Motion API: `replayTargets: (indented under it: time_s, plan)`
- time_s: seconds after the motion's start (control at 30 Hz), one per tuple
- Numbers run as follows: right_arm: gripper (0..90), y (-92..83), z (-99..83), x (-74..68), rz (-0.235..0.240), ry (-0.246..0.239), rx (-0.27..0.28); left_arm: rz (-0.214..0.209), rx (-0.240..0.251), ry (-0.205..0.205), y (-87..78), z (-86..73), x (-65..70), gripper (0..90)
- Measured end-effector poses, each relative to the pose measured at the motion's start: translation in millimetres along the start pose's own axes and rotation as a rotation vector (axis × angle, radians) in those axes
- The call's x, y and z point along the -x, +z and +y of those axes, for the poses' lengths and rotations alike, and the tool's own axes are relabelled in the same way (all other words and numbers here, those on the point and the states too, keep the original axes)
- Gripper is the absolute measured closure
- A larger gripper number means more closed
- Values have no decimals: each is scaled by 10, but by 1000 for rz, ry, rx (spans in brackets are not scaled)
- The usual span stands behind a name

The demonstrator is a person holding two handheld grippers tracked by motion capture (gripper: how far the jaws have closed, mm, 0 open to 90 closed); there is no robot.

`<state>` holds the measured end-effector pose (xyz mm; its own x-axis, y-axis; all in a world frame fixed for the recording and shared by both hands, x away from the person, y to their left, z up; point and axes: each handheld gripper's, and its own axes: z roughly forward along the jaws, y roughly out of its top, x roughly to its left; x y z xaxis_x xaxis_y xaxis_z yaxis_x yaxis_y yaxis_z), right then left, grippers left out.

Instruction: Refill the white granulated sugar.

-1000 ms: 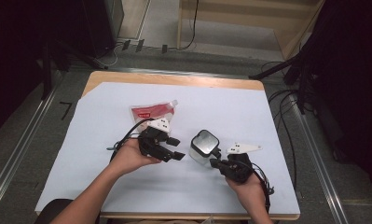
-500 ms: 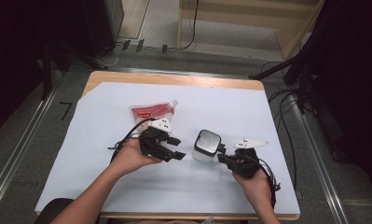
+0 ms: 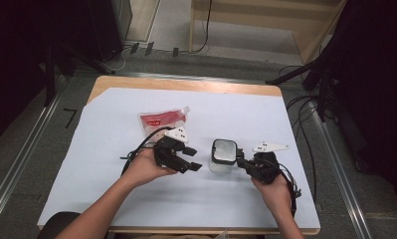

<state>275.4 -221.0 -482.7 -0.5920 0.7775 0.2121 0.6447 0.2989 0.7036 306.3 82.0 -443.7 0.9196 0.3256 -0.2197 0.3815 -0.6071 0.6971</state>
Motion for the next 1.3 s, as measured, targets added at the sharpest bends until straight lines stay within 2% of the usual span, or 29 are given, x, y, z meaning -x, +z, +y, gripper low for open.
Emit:
replayTargets:
  time_s: [0.1,0.17,0.3,0.47,0.7,0.77,0.83,0.93,1.0,1.07,1.2,1.3]
  plan:
    - [900,-30,17,51,4,22,12,3,-5,9,28,7,13,436]
    - [900,-89,25,49,12,21,24,5,-4,14,33,8,8,434]
    - [900,-220,34,62,12,21,67,-21,29,-18,35,11,-32,391]
    - [900,-247,36,117,0,30,67,-38,48,-41,63,87,-73,326]
    - [900,-176,72,213,-16,49,52,-1,-3,55,154,225,-67,204]
    - [900,-159,81,238,-13,51,49,-11,-11,42,182,260,-86,209]
    - [900,-143,94,264,-7,50,46,-4,-11,41,213,293,-85,211]
    - [900,-115,125,318,10,46,35,7,-15,60,291,347,-84,207]
    - [900,-111,131,320,11,46,37,0,-15,58,327,365,-98,197]
    - [900,-98,149,332,8,30,28,-4,-24,74,381,397,-127,189]
    - [900,-98,134,335,11,29,18,-40,-33,75,505,434,-190,160]
    - [900,-87,120,343,16,46,28,-34,-40,95,568,431,-194,158]
